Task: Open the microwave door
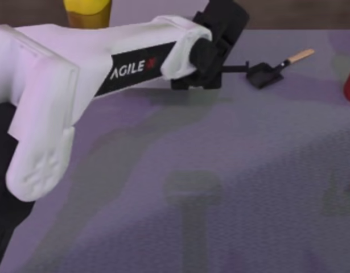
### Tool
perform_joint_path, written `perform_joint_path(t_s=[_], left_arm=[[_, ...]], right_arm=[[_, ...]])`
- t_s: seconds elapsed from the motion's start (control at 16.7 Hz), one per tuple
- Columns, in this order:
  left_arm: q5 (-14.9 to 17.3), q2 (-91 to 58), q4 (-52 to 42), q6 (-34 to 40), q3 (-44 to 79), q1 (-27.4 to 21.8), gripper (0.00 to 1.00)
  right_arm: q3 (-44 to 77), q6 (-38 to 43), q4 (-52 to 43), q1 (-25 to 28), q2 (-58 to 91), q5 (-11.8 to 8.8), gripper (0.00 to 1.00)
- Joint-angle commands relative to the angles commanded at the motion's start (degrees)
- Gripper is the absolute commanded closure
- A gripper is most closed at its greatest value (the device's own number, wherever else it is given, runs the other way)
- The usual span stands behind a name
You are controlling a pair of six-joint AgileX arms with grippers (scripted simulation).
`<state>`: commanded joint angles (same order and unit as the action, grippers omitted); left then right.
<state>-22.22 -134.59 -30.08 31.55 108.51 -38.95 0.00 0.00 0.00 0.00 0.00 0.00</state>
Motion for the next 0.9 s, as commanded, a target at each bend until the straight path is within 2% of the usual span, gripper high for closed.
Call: perform_joint_path(t_s=[0.18, 0.9], left_arm=[[-1.1, 2.3, 2.2, 1.0, -3.9, 0.1, 1.00], [-1.1, 2.4, 2.4, 1.1, -4.1, 0.1, 1.00]], right_arm=[[0.0, 0.0, 0.0, 0.0, 0.0, 0.0, 0.00], [0.0, 0.0, 0.0, 0.0, 0.0, 0.0, 0.00]])
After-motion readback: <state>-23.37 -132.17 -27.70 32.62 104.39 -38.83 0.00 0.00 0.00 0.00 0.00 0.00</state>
